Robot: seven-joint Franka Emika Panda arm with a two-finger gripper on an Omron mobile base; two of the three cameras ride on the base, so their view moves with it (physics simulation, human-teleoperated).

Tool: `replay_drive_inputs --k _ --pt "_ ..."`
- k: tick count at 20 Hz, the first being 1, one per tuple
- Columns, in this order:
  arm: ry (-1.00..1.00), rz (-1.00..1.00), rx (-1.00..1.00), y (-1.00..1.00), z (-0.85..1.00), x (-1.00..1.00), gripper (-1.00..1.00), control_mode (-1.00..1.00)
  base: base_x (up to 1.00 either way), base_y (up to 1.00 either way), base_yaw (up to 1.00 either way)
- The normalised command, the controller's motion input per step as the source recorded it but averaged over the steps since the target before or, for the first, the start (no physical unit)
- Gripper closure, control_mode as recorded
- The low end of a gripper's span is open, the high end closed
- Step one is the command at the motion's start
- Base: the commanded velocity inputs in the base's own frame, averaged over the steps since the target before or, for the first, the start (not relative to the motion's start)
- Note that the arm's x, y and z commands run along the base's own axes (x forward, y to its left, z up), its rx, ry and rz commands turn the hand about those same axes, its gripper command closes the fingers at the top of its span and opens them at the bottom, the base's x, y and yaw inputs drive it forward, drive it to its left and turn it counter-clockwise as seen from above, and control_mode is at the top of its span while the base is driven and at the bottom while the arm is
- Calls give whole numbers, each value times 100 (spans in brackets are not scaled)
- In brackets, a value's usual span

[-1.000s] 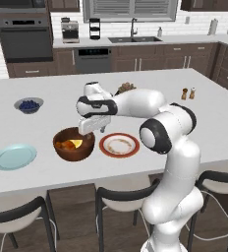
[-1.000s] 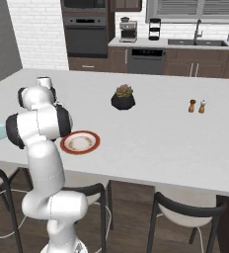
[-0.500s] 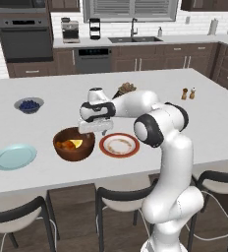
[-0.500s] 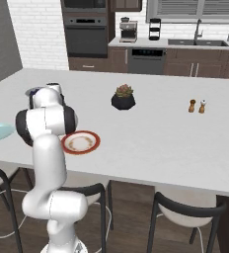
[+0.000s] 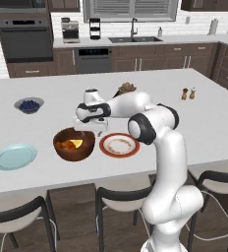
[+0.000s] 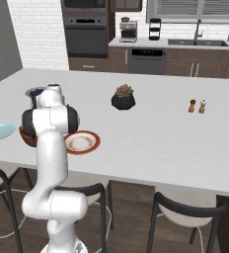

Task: Pick the chicken drumstick and lemon wedge from their plates and place them in the bowl. Then put the bowl in the fridge.

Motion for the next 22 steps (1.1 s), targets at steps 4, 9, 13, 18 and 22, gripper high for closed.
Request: replay_drive_inputs --k 4,9,13,18,22 --pt "1 -22 0 8 -27 6 -100 -100 0 0 0" --pt "2 -18 0 0 -34 7 -100 -100 0 0 0" --pt "0 -12 0 0 -24 -13 100 -100 0 0 0" --pt "0 -8 0 0 -11 -30 100 -100 0 0 0" --pt "0 -1 0 -25 -3 -37 100 -100 0 0 0"
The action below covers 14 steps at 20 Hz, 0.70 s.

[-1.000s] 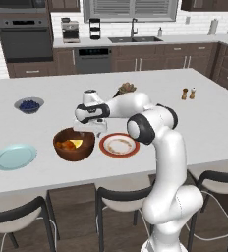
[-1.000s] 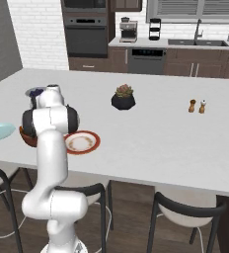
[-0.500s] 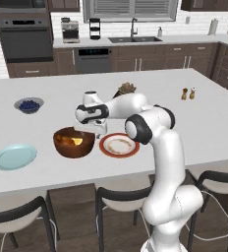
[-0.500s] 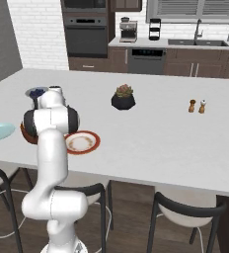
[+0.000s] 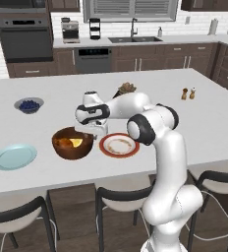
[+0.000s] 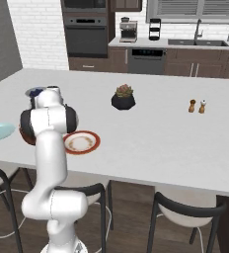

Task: Pick the chicken drumstick and lemon wedge from their plates and place them in the bowl. Then put the bowl in the fridge.

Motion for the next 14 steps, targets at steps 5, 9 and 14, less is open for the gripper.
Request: replay_drive_inputs --k 5,9,14 --pt "-2 0 0 -56 29 -45 100 -100 0 0 0" --pt "-2 -1 0 -59 81 -76 100 -100 0 0 0" --pt "-6 -1 1 -74 82 -82 100 -100 0 0 0"
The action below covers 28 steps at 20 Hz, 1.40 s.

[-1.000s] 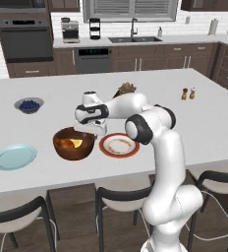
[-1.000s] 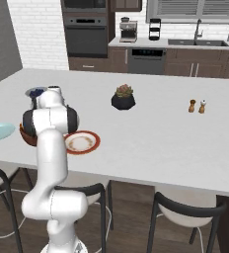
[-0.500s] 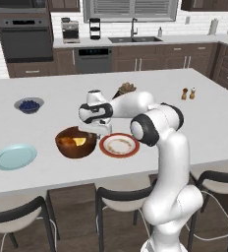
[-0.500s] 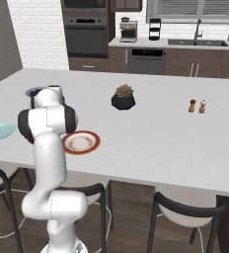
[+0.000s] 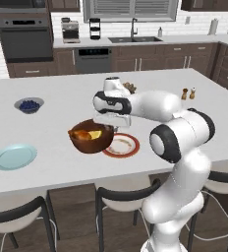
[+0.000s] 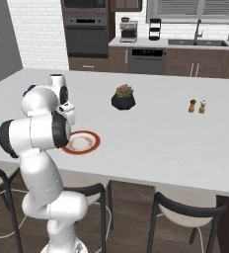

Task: Pick the chicken drumstick and lemon wedge from their plates and place them in the bowl. Then put the bowl in the fridge.

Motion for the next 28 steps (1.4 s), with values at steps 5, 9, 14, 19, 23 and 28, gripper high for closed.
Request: replay_drive_inputs --k 5,9,14,19,23,28 --pt "-9 0 3 -91 48 -96 100 -100 0 0 0" --pt "-14 0 8 -90 27 -98 100 -100 0 0 0" --pt "-10 0 8 -73 11 -91 100 -100 0 0 0" --pt "0 0 12 -57 25 -52 100 -100 0 0 0" --pt "4 0 7 -56 3 -7 100 -100 0 0 0" --pt "1 0 0 -12 0 -7 100 -100 0 0 0"
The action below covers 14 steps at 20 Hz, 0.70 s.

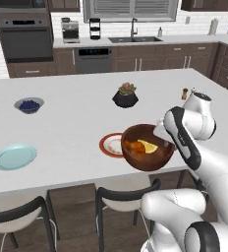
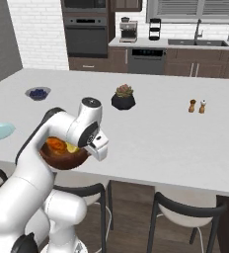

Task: Pick the chicken drumstick and lemon wedge from their plates and place them in the bowl. Then put the bowl in the fridge.

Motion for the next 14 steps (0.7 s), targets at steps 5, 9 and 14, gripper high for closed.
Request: replay_drive_inputs --k 5,9,14 --pt "0 0 0 0 0 0 100 -100 0 0 0" --pt "0 0 0 0 0 0 100 -100 0 0 0" --pt "0 0 1 0 0 0 100 -100 0 0 0"
